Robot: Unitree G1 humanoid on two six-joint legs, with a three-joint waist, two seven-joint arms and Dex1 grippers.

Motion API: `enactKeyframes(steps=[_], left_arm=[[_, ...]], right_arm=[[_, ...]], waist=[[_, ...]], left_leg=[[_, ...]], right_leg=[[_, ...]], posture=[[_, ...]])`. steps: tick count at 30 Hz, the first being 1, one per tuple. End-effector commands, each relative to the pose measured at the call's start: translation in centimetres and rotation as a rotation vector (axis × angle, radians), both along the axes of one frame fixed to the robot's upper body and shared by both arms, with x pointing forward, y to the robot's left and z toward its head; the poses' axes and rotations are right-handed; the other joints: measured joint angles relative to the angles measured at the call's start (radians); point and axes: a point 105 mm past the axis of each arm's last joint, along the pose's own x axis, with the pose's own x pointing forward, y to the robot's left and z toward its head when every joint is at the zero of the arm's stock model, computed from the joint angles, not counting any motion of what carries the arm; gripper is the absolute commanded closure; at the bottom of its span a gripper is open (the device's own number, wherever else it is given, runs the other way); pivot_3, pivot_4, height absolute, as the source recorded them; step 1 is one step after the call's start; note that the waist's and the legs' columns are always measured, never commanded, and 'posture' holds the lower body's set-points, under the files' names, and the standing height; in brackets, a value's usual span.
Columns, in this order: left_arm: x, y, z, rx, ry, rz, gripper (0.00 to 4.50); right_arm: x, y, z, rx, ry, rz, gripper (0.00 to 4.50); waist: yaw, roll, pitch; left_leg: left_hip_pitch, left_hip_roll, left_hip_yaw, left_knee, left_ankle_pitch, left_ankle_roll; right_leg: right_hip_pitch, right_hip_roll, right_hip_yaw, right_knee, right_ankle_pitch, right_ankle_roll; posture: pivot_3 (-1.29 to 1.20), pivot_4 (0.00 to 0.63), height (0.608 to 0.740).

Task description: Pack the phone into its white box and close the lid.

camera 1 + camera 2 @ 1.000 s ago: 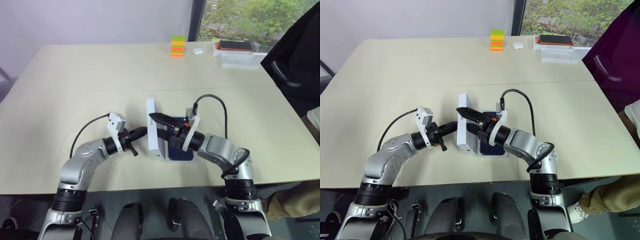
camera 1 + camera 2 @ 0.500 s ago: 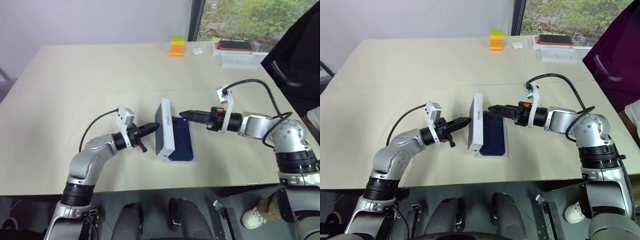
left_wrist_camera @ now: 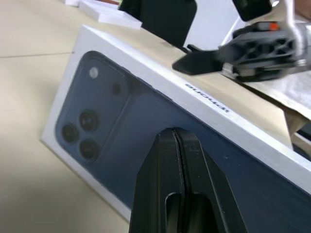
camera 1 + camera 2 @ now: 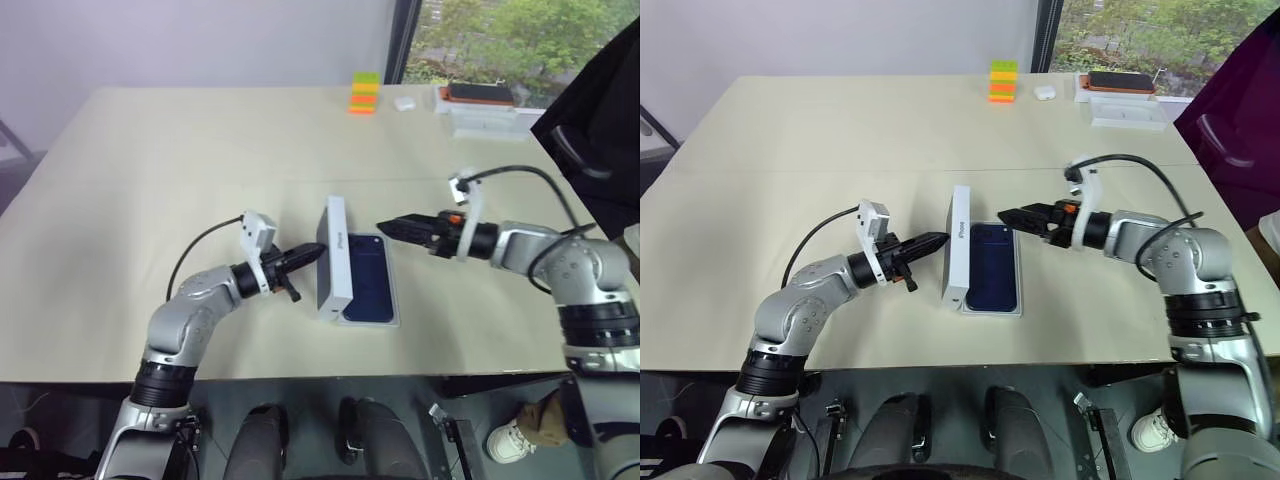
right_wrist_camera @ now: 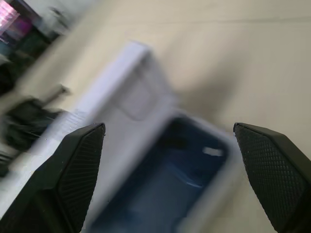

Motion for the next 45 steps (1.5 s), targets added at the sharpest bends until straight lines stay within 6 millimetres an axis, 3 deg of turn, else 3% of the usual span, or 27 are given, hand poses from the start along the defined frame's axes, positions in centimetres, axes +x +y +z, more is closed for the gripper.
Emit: enactKeyframes(steps=[1, 7, 13, 18, 21, 26, 29, 32, 36, 39, 45], left_arm=[[-0.1, -0.6, 0.7, 0.0, -0.034, -0.025, 4.5], [0.0, -2.5, 0.5, 0.02, -0.044, -0.082, 4.5], [-0.2, -3.7, 0.2, 0.014, -0.035, -0.116, 4.5], [0.2, -2.4, 0.7, 0.014, -0.046, -0.071, 4.5], [0.3, -0.5, 1.9, 0.001, -0.067, -0.022, 4.5], [0.7, 2.2, 2.4, 0.041, -0.088, 0.055, 4.5], [1.8, 4.5, 2.3, 0.082, -0.101, 0.138, 4.5], [2.7, 5.7, 1.7, 0.123, -0.101, 0.188, 4.5], [3.6, 6.3, -0.9, 0.188, -0.036, 0.202, 4.5], [3.3, 5.4, -2.8, 0.219, -0.002, 0.139, 4.5], [3.4, 3.7, -3.7, 0.239, 0.032, 0.073, 4.5]], right_arm=[[-0.7, 0.4, 1.2, -0.105, -0.183, 0.077, 0.07], [-0.1, -1.0, 0.6, -0.206, -0.269, 0.056, 0.07], [0.1, -0.9, 0.5, -0.244, -0.305, 0.065, 0.07], [0.1, -0.9, 0.2, -0.248, -0.305, 0.067, 0.07], [-0.2, -0.1, -0.5, -0.268, -0.306, 0.099, 0.07], [0.0, 0.3, -0.5, -0.265, -0.313, 0.096, 0.07], [-0.3, 0.6, -0.5, -0.267, -0.314, 0.107, 0.88], [-1.0, 1.2, -1.0, -0.312, -0.339, 0.158, 2.37], [-2.4, 2.1, -2.5, -0.382, -0.352, 0.246, 4.46], [-2.9, 2.6, -3.2, -0.425, -0.366, 0.281, 4.49], [-2.8, 3.5, -3.2, -0.412, -0.363, 0.273, 4.49]], waist=[[-0.001, 0.0, 0.0], [0.001, 0.0, 0.0], [-0.002, 0.0, 0.0], [0.0, 0.0, 0.0], [-0.002, 0.0, 0.0], [0.0, 0.0, 0.0], [0.0, 0.0, 0.0], [0.001, 0.0, 0.0], [0.002, 0.0, 0.0], [0.001, 0.0, 0.0], [0.001, 0.0, 0.0]], left_leg=[[0.0, 0.0, 0.0, 0.0, 0.0, 0.0], [0.001, 0.001, 0.0, 0.0, 0.001, -0.001], [0.001, 0.0, 0.0, 0.0, 0.001, -0.002], [0.002, 0.001, -0.001, 0.0, 0.001, -0.002], [0.002, 0.001, -0.001, 0.0, 0.001, -0.002], [0.002, 0.001, 0.0, 0.0, 0.001, -0.002], [0.002, 0.001, 0.0, 0.0, 0.002, -0.003], [0.002, 0.001, 0.0, 0.0, 0.002, -0.003], [0.002, 0.0, 0.0, 0.0, 0.002, -0.003], [0.002, 0.0, 0.0, 0.0, 0.002, -0.003], [0.002, 0.0, 0.0, 0.0, 0.002, -0.003]], right_leg=[[0.0, 0.0, 0.0, 0.0, 0.0, 0.0], [0.0, 0.001, 0.0, 0.001, -0.001, 0.001], [0.001, 0.0, -0.001, 0.0, 0.001, -0.001], [0.001, 0.001, -0.001, 0.002, 0.001, -0.001], [0.001, 0.001, -0.001, 0.002, 0.001, -0.001], [0.001, 0.001, 0.0, 0.002, 0.001, -0.001], [0.001, 0.001, 0.0, 0.002, 0.001, -0.001], [0.001, 0.001, -0.001, 0.002, 0.001, -0.001], [0.001, 0.0, -0.002, 0.001, 0.001, -0.001], [0.001, -0.001, -0.002, 0.001, 0.001, -0.001], [0.001, 0.0, -0.002, 0.002, 0.001, -0.001]], posture=[[0.0, 0.15, 0.74], [0.0, 0.15, 0.74], [0.0, 0.15, 0.74], [0.0, 0.15, 0.74], [0.0, 0.15, 0.74], [0.0, 0.15, 0.74], [0.0, 0.15, 0.74], [0.0, 0.15, 0.74], [0.0, 0.15, 0.74], [0.0, 0.15, 0.74], [0.0, 0.15, 0.74]])
